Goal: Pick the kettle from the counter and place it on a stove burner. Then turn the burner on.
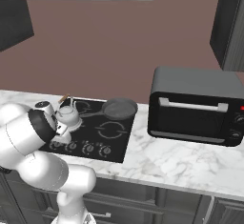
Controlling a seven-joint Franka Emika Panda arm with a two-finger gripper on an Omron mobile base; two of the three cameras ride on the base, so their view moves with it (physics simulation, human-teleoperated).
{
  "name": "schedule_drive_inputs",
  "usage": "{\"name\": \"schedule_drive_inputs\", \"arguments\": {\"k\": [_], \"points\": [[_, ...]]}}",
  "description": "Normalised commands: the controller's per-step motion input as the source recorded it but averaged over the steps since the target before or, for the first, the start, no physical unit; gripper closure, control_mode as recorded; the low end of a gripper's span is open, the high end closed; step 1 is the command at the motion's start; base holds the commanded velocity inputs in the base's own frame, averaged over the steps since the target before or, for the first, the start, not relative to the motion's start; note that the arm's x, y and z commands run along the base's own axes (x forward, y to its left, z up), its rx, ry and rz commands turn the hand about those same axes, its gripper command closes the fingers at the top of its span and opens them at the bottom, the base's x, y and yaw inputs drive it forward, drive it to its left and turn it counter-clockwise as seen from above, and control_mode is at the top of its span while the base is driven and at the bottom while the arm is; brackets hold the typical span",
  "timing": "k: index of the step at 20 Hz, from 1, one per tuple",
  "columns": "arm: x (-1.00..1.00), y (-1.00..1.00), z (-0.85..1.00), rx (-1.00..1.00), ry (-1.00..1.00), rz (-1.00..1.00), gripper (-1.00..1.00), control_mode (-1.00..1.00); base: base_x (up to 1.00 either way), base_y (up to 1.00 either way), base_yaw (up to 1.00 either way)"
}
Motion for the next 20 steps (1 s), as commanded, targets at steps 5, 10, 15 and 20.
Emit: {"name": "schedule_drive_inputs", "arguments": {"k": [5, 10, 15, 20], "points": [[-0.14, 0.00, -0.19, 0.00, 0.00, 0.23, 1.00, -1.00, 0.00, 0.00, 0.00], [-0.12, 0.00, -0.28, 0.00, 0.00, 0.22, 1.00, -1.00, 0.00, 0.00, 0.00], [-0.10, 0.00, -0.27, 0.02, 0.00, 0.21, 1.00, -1.00, 0.00, 0.00, 0.00], [-0.13, 0.00, -0.27, 0.03, -0.01, 0.22, 1.00, -1.00, 0.00, 0.00, 0.00]]}}
